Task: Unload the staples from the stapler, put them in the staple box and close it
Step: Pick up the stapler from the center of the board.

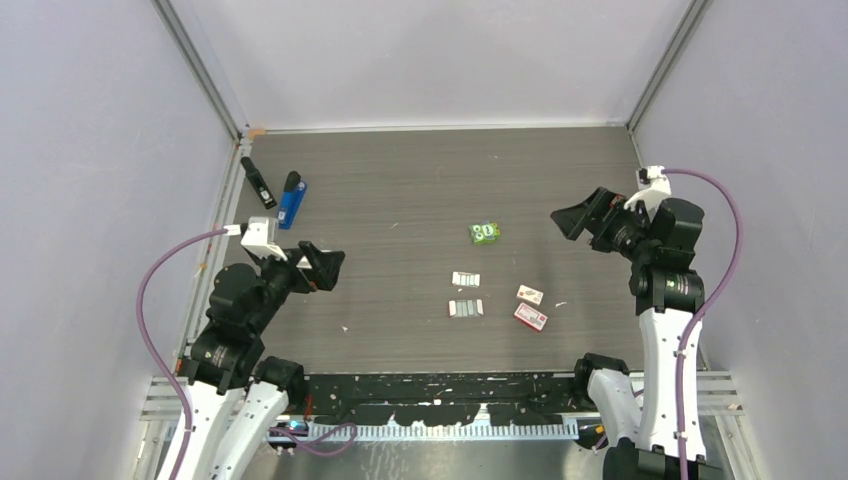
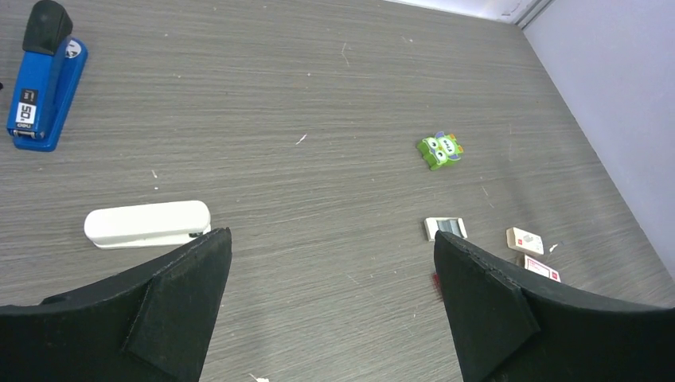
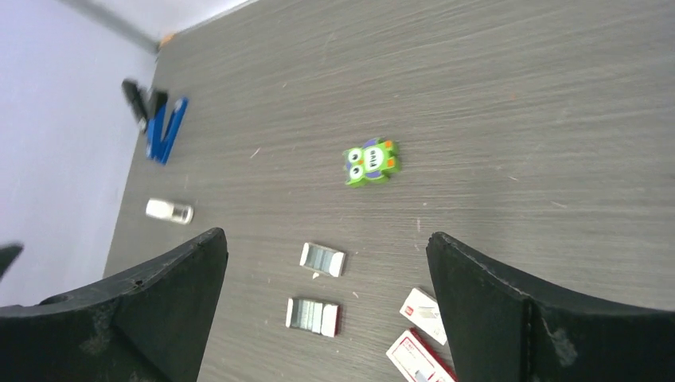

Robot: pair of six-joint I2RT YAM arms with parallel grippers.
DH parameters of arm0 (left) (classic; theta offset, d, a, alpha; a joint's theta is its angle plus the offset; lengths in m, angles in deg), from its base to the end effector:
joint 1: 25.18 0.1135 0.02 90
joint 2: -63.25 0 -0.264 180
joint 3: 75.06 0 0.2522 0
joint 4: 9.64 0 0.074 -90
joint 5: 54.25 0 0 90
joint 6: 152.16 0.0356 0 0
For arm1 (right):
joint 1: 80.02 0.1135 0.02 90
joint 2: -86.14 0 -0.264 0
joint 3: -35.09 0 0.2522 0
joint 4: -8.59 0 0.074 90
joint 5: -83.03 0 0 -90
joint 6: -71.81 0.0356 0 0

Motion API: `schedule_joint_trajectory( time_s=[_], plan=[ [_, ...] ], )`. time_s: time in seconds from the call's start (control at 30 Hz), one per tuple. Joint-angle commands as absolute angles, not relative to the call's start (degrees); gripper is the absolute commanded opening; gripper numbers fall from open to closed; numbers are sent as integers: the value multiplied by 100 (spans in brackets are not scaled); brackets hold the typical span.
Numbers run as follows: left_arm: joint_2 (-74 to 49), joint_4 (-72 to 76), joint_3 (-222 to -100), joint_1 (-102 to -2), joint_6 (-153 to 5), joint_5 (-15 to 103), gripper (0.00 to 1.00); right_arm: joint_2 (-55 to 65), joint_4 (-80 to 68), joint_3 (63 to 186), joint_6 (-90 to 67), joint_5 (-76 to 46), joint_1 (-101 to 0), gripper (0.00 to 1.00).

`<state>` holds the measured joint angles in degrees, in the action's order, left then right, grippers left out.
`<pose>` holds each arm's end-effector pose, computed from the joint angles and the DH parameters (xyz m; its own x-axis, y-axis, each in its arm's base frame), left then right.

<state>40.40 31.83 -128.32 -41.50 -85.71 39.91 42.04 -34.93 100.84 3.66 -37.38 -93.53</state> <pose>0.0969 -0.0311 0.3227 -0.3081 -0.3250 -0.8941 0.2460 0.8807 -0.4049 0.1617 -0.0203 0.3513 -0.4312 0.4337 -0.7912 -0.1021 0.8478 0.5204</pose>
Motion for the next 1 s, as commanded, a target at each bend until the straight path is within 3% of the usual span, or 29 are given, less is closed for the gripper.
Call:
schedule_joint_trajectory(
  time_s=[0.0, 0.17, 0.3, 0.57, 0.77, 0.97],
  plan=[
    [4020, 2895, -12837, -4111, -8536, 4270, 100, 4083, -2966, 9999, -959, -5843, -9322, 100],
    [3949, 2646, -12792, -4109, -8510, 4894, 100, 3477, -3952, 10673, -2226, -6737, -9032, 100],
    [3915, 2499, -12753, -4109, -8516, 5088, 100, 3141, -4070, 10619, -2375, -7093, -9028, 100],
    [3553, 2273, -12722, -4100, -8073, 4978, 100, 3497, -4891, 10694, -3353, -6484, -9002, 100],
    [2868, 2987, -13407, -4100, -7601, 4738, 100, 3596, -4979, 10683, -3383, -6140, -8856, 99],
    [2485, 2940, -13733, -4100, -7151, 5488, 100, 3534, -5047, 10732, -3296, -5834, -8583, 100]
  ],
)
